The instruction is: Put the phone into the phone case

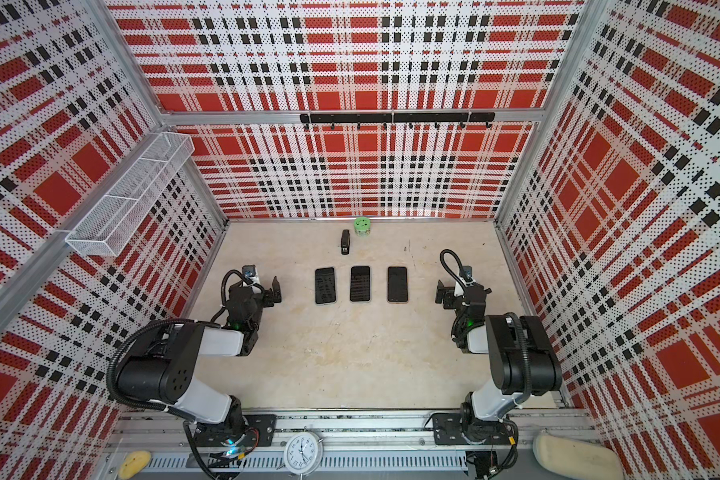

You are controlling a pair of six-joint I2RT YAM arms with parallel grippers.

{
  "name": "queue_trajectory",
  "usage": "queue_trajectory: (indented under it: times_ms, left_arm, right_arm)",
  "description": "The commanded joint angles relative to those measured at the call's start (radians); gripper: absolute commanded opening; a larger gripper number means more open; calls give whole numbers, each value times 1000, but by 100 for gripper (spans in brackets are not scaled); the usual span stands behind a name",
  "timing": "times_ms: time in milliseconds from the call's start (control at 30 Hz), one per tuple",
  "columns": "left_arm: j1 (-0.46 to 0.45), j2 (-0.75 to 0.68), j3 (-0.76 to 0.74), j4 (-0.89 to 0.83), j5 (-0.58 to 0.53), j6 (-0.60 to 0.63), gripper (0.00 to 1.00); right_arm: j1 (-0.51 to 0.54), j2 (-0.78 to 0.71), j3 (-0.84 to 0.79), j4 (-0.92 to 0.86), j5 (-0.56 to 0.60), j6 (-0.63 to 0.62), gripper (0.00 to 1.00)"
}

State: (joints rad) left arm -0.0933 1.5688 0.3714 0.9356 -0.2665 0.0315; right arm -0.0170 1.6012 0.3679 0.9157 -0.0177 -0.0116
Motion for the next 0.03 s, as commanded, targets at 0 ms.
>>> queue_trajectory:
  times_ms: [0]
  left_arm:
    - [-4, 12, 22, 27, -12, 2, 99]
  right_arm:
    - [6, -11, 22, 31, 7, -17, 100]
